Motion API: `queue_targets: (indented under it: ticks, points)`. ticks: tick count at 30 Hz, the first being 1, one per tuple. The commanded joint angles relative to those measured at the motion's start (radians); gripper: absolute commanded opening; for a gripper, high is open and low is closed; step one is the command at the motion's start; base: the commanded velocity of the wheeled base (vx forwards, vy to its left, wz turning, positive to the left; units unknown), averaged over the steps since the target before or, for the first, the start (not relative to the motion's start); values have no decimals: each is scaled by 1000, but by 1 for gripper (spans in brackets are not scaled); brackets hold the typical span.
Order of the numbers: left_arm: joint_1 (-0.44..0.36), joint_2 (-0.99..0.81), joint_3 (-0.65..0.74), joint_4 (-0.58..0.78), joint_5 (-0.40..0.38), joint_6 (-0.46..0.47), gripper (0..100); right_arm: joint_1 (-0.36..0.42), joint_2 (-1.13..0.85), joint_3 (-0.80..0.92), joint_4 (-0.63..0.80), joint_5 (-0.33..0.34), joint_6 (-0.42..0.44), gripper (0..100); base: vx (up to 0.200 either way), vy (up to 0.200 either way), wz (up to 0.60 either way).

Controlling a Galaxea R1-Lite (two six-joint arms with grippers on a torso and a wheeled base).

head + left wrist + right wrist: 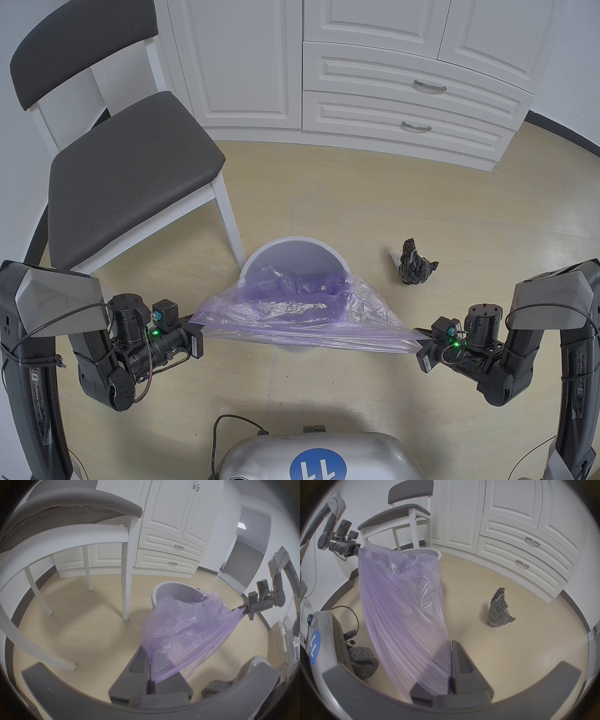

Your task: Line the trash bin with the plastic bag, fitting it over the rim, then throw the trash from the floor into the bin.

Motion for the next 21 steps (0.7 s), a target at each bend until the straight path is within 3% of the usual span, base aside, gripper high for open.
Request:
queue_targets:
  ticks: [1,8,21]
  points:
    - [9,16,5,21,1,40,0,-5,0,11,0,2,-13,0,0,0,0]
    - [67,29,-6,97,1,125,0,-31,-5,9,2,4,-33,0,0,0,0]
    - [92,53,-16,113,2,155,0,-45,-7,5,5,2,-34,0,0,0,0]
